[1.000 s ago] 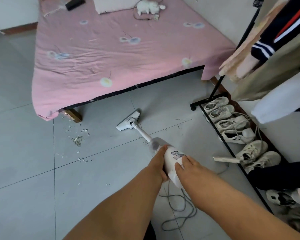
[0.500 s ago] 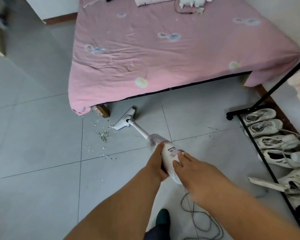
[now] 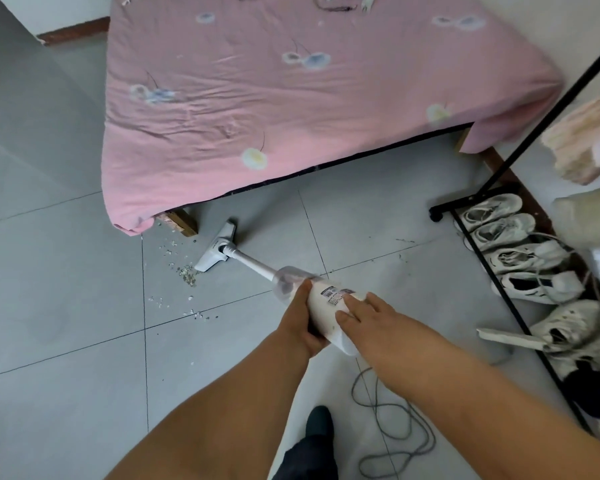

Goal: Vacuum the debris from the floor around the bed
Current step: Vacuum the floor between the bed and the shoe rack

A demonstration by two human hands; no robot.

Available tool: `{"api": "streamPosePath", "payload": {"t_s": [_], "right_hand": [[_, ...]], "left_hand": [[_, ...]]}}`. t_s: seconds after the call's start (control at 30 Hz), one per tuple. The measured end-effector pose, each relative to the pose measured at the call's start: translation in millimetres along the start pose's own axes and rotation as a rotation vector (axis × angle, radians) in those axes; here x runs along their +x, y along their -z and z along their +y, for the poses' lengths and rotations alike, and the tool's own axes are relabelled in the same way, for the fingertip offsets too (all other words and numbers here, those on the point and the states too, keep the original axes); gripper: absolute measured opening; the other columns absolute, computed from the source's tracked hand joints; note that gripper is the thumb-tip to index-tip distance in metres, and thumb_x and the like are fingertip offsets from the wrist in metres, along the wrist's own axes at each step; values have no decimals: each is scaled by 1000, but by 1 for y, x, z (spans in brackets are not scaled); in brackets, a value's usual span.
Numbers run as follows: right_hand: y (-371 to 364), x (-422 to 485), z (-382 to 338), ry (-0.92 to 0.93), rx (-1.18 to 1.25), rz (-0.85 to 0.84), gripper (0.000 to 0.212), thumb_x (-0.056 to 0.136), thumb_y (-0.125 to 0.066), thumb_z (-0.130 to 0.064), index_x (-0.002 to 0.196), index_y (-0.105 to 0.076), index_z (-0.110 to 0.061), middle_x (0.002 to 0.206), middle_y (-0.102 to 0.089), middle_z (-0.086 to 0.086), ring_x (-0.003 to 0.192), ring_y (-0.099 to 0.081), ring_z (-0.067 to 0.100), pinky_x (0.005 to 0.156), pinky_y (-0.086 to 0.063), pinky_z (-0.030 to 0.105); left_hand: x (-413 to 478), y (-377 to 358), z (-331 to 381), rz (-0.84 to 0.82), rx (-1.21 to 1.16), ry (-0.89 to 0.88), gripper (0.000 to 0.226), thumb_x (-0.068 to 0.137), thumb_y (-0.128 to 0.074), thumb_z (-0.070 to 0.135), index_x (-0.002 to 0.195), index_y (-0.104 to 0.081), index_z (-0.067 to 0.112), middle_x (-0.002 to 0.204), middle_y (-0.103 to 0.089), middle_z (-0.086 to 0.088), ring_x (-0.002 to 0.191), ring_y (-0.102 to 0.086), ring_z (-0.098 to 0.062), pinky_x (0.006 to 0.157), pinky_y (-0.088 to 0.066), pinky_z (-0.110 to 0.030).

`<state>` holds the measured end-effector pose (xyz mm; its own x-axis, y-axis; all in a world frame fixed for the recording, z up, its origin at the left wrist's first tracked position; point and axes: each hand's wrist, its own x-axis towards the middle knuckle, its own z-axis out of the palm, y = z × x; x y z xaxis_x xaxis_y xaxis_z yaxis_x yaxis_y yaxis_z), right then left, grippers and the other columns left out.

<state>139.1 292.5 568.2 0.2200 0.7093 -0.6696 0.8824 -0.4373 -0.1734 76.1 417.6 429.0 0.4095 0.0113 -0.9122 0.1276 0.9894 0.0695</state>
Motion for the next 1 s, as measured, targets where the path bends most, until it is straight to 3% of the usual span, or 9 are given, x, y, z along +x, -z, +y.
{"api": "streamPosePath", "payload": {"t_s": [0.07, 0.17, 0.27, 0.43, 0.6, 0.7, 0.87, 1.0], "right_hand": [[-8, -14, 7, -41, 26, -2, 87, 81, -59, 2, 150, -12, -18, 157, 0, 2, 140, -15, 30, 100, -43, 49], [-25, -40, 16, -105, 60, 47, 81, 80, -57, 2, 148, -17, -19, 157, 1, 0, 122, -41, 33, 91, -48, 48], [-46, -69, 24, -144, 60, 115, 77, 81, -55, 3, 146, -20, -17, 157, -3, 3, 115, -47, 31, 87, -50, 44], [-76, -119, 33, -168, 98, 201, 70, 81, -57, -3, 144, -27, -14, 151, -18, 7, 125, -37, 31, 93, -47, 43], [-110, -176, 33, -181, 63, 253, 67, 89, -55, -10, 147, -22, -14, 154, -14, 7, 138, -18, 31, 102, -40, 40], [-124, -206, 27, -198, 79, 261, 72, 88, -57, -9, 148, -18, -13, 155, -9, 7, 144, -7, 29, 107, -37, 40], [-141, -265, 9, -251, 143, 296, 68, 87, -53, -4, 147, -21, -13, 154, -11, 8, 144, -8, 25, 109, -35, 36], [-149, -290, -5, -318, 219, 311, 66, 87, -52, -1, 145, -24, -14, 153, -12, 6, 145, -7, 23, 107, -38, 38]], "left_hand": [[1, -6, -17, -18, 19, 24, 65, 85, -69, 57, 123, -64, 5, 109, -74, -20, 88, -75, -36, 62, -61, -43], [2, -16, -44, -28, 71, 48, 64, 83, -70, 58, 118, -67, 5, 107, -75, -19, 86, -75, -37, 64, -62, -43], [1, -24, -75, -9, 136, 54, 64, 81, -72, 59, 118, -67, 6, 105, -75, -19, 85, -75, -37, 65, -62, -45], [-13, -36, -128, -38, 222, 59, 65, 83, -67, 61, 119, -67, 6, 107, -75, -19, 88, -75, -36, 61, -61, -45], [-47, -42, -180, -54, 295, 46, 65, 87, -63, 60, 123, -65, 6, 109, -74, -19, 99, -71, -33, 69, -56, -44], [-70, -44, -205, -70, 336, 42, 61, 90, -61, 58, 122, -65, 6, 102, -76, -19, 97, -70, -33, 70, -55, -45], [-109, -41, -245, -63, 427, 72, 61, 87, -65, 56, 125, -63, 8, 110, -74, -18, 98, -69, -33, 72, -54, -48], [-120, -36, -265, -87, 482, 128, 58, 86, -66, 55, 119, -66, 7, 98, -77, -18, 85, -74, -33, 70, -56, -45]]}}
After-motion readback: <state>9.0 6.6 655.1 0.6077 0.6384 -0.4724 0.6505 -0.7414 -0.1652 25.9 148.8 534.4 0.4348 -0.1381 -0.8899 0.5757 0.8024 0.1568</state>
